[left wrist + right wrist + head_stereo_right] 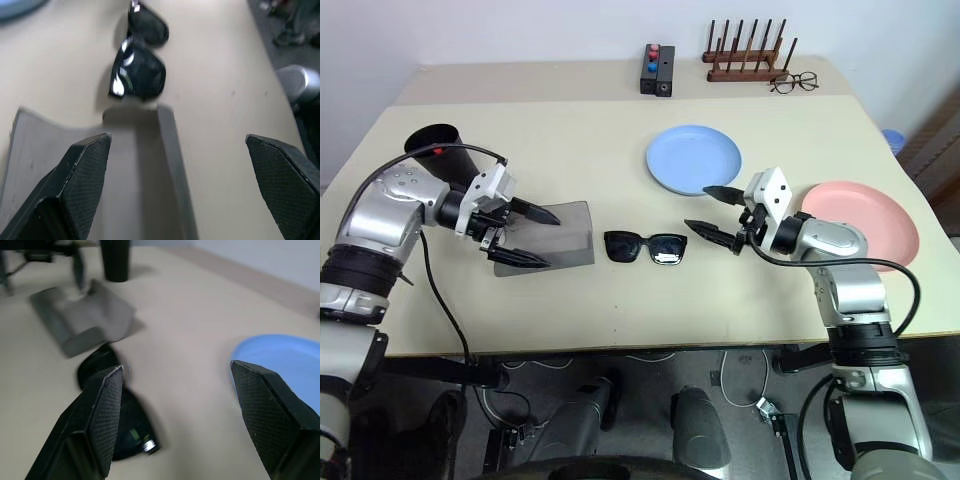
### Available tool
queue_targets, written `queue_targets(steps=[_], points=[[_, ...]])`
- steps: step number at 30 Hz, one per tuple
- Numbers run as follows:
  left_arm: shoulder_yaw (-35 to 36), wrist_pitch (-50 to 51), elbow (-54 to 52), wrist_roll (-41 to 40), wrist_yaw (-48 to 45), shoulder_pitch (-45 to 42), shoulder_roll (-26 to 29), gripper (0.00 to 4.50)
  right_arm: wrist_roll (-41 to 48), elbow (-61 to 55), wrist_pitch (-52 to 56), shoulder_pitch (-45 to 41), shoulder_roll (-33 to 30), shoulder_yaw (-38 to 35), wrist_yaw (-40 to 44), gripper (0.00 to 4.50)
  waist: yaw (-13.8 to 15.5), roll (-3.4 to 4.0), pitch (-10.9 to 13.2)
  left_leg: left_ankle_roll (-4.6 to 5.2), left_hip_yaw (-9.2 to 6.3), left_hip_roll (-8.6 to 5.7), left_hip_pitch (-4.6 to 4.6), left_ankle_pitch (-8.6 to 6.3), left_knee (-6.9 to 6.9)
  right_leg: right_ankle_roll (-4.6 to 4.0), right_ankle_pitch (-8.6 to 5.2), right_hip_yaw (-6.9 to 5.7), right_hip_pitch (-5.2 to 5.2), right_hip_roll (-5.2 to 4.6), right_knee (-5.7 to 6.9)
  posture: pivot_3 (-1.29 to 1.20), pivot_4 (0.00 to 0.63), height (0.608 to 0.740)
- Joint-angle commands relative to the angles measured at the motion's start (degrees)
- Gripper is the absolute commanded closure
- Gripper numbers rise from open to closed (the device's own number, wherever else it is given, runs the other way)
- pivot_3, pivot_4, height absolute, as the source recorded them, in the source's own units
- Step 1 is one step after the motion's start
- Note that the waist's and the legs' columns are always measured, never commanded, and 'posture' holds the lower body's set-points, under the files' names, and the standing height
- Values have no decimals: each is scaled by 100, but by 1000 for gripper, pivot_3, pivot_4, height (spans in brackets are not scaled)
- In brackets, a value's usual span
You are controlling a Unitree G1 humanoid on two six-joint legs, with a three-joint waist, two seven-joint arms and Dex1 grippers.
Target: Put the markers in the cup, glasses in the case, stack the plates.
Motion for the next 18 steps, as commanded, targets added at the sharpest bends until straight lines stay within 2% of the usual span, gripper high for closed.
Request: queue_targets(steps=[1, 8, 12, 18], points=[[218, -214, 206, 97, 392, -545, -499, 39, 262, -355, 219, 96, -219, -193, 230, 1016, 17, -1, 0, 0, -1, 0, -1, 0, 5, 0, 0, -2, 1, 0, 0, 0, 150, 738], [6, -1014, 1831, 806, 944, -1392, -1832, 39, 152, -546, 189, 389, -330, -351, 70, 1016, -48, -4, 1, 5, 9, -1, -2, -3, 7, 2, 0, -3, 0, -4, 0, 0, 150, 738], [-274, -1630, 2742, 1394, 988, -1703, -2265, 39, 139, -755, 164, 565, -256, -425, -186, 1016, -68, -4, 1, 5, 14, 1, -3, -3, 6, 2, 0, -3, -3, -3, 0, 0, 150, 738], [-326, -2105, 3610, 1893, 980, -1961, -2615, 39, 149, -1069, 150, 815, -173, -497, -551, 1016, -58, -6, 2, 7, 14, 0, -5, -4, 9, 4, 0, -4, -1, -4, 0, 0, 150, 738]])
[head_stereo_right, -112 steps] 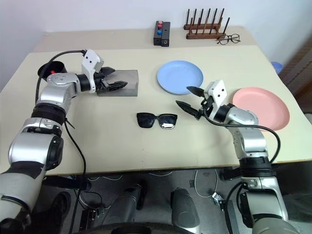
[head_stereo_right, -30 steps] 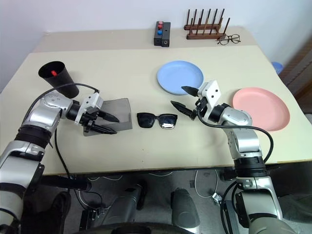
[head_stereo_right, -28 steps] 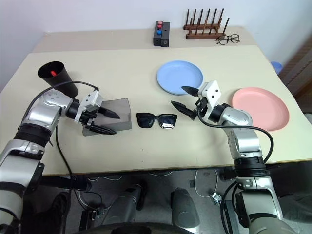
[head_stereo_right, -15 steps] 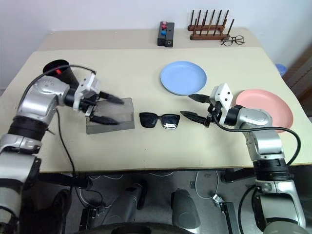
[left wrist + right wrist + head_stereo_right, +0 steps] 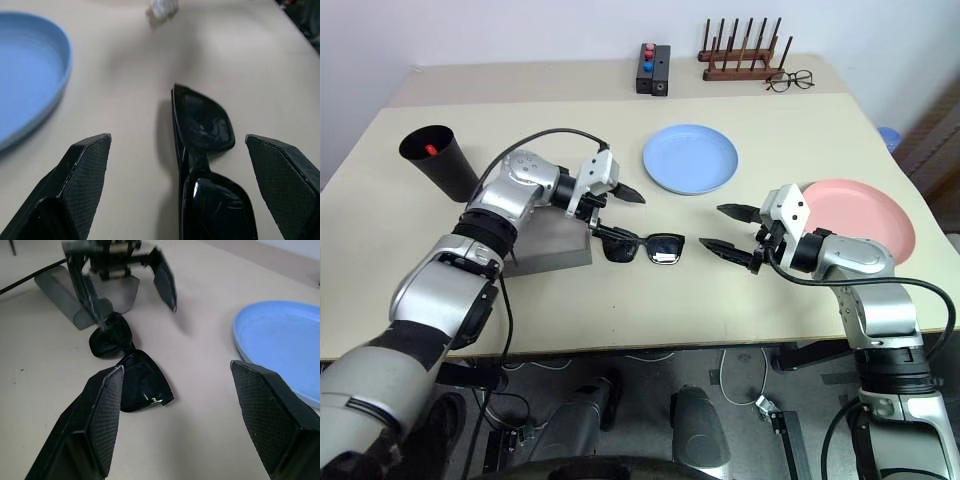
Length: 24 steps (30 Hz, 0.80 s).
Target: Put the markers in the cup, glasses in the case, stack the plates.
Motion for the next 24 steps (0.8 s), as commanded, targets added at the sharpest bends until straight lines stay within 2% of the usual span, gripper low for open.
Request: queue_targets(steps=[1, 6, 7, 9, 14, 24], points=[[-26, -268, 283, 278, -73, -263, -69, 39, 50, -385, -84, 75, 30, -216, -200, 1016, 0, 0, 0, 0, 0, 0, -1, 0, 1, 1, 0, 0, 0, 0, 0, 0, 150, 738], [162, -210, 585, 342, -89, -362, -300, 39, 45, -528, -118, 219, 59, -273, -379, 1016, 11, -1, 1, 1, -4, -2, -2, -1, 2, 2, 0, -3, 2, 0, 0, 0, 150, 738], [148, -261, 636, 407, -39, -347, -331, 264, 30, -535, -129, 218, 75, -274, -424, 1016, 11, -1, 1, 1, -4, -2, -3, -1, 5, 2, 0, -3, 2, 0, 0, 0, 150, 738], [158, -271, 721, 464, -8, -314, -386, 833, 13, -550, -152, 212, 98, -269, -494, 1016, 5, -1, 1, 2, -4, -2, -2, -1, 8, 2, 0, -4, 4, 0, 0, 0, 150, 738], [157, -289, 813, 616, 7, -297, -369, 3328, 16, -566, -192, 254, 69, -282, -564, 1016, -4, -1, 1, 2, -4, -1, -2, -1, 7, 2, -1, -4, 2, 2, 1, 0, 150, 738], [313, 47, 826, 664, -197, -359, -318, 3328, -86, -405, -338, 130, 136, -181, -640, 1016, -2, -1, 1, 2, -6, -1, -1, -2, 11, 2, -1, -5, 6, 2, 1, 0, 150, 738]])
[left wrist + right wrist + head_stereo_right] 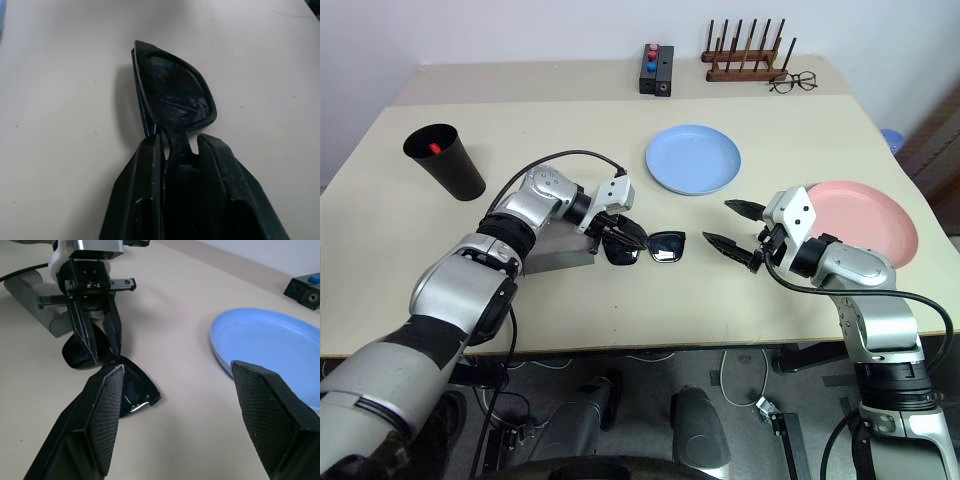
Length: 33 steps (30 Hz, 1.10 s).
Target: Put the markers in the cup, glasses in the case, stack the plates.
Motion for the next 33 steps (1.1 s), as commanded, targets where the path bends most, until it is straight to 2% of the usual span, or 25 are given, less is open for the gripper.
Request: queue_targets(steps=[1, 2, 6, 14, 23, 26, 30, 33], points=[[174, 161, -12, -39, -105, -169, 66, 3328, -9, -76, -149, -127, 59, -68, -34, 1016, -2, 0, 0, 0, 0, 0, 0, 0, 0, 0, 0, 0, 0, 0, 0, 0, 150, 738], [203, 226, -11, -57, -154, -172, 68, 3328, -26, -55, -171, -146, 68, -61, -39, 1016, -2, 0, 0, 0, 0, 0, 0, 0, 0, 0, 0, 0, 0, 0, 0, 0, 150, 738], [254, 238, -40, 12, -157, -148, 77, 4458, -59, 1, -197, -201, 90, -49, -37, 1016, 7, 0, 0, 0, -1, 0, 1, 0, 0, 0, 0, -1, 2, 1, 0, 0, 150, 738], [318, 174, -82, 56, -137, -164, 51, 4458, -126, 56, -230, -247, 133, -26, -40, 1016, 5, 1, -1, 4, -11, 0, 2, -3, 21, 1, 0, -12, 18, 2, 1, 0, 150, 738], [749, 977, -164, -335, -678, -744, 184, 4458, -250, 176, -340, -324, 222, 9, -53, 1016, -1, 1, 0, 6, -17, -1, -4, -6, 34, 2, -1, -20, 19, 4, 3, 0, 150, 738], [828, 1207, -286, -478, -1011, -988, 384, 4458, -247, 187, -349, -335, 230, 13, -40, 1016, -5, 1, 0, 7, -16, -1, -5, -7, 33, 3, -2, -20, 18, 4, 3, 0, 150, 738], [533, 1231, -404, -643, -1043, -1152, 870, 4458, -242, 178, -338, -346, 236, 14, -40, 1016, -15, 1, 1, 7, -16, 0, -5, -7, 33, 3, -2, -20, 17, 4, 3, 0, 150, 738], [319, 1238, -448, -793, -1043, -1233, 1451, 4458, -267, 234, -370, -368, 235, 43, -6, 1016, -22, 2, 1, 7, -16, 0, -4, -7, 31, 3, -2, -18, 16, 5, 4, 0, 150, 738]])
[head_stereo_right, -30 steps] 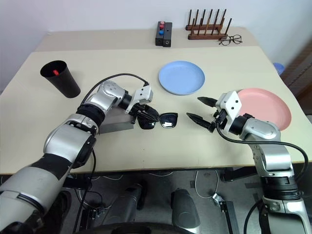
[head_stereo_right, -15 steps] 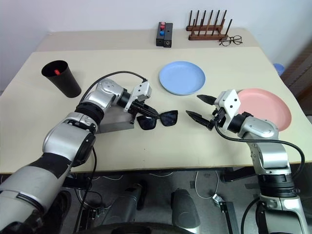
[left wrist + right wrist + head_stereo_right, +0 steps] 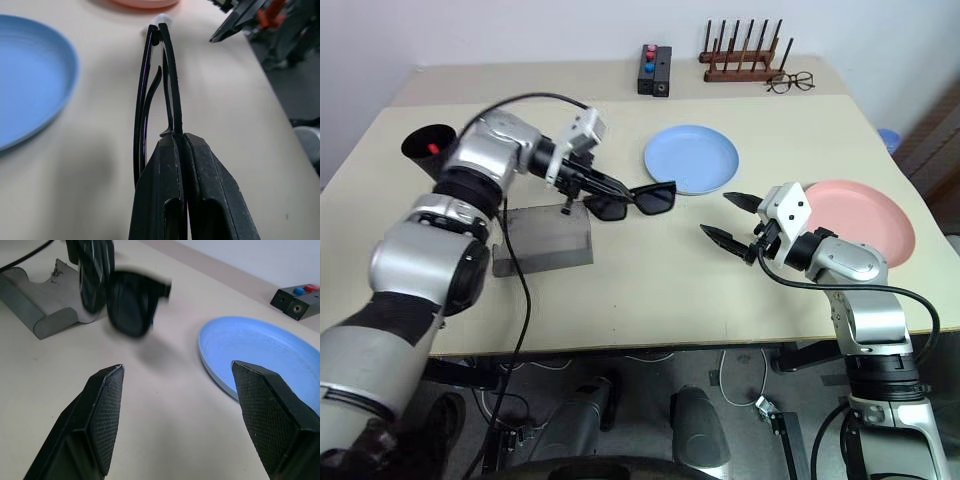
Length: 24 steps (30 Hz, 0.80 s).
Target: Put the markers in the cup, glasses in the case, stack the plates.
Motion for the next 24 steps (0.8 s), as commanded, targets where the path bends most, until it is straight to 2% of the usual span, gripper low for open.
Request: queue_targets(steps=[1, 5, 11, 18, 24], points=[[-202, 18, -176, -278, -23, -240, 596, 4458, 16, -4, -125, -142, 37, 1, 42, 1016, -6, 0, 0, 0, 0, 0, 0, 0, 0, 0, 0, 1, 0, 0, 0, 0, 150, 738], [-690, 516, -436, -855, -23, -160, 1323, 4458, -3, 75, -158, -216, 66, 75, 77, 1016, 7, 2, 2, 0, 0, 0, -1, 0, -1, 0, 0, 2, -2, 0, 0, 0, 150, 738], [-1492, 954, -1220, -1774, -23, 457, 2201, 4458, 34, 220, -147, -384, 85, 160, 190, 1016, 22, 0, 4, 1, -4, -3, 0, -1, 1, 1, -1, 4, 3, -1, 0, 0, 150, 738], [-1934, 1615, -1839, -2699, -23, 1178, 2591, 4458, 23, 277, -131, -527, 145, 241, 250, 1016, 16, 0, 4, 1, -4, 0, -4, -1, 0, -1, -1, 10, -7, 0, 0, 0, 150, 738], [-2254, 1330, -2087, -2774, -23, 1688, 2690, 4458, 33, 394, -248, -440, 95, 165, 359, 1016, 26, 0, 4, 1, -1, 0, -2, -1, -2, -2, -2, 16, -8, -1, 1, 0, 150, 738]])
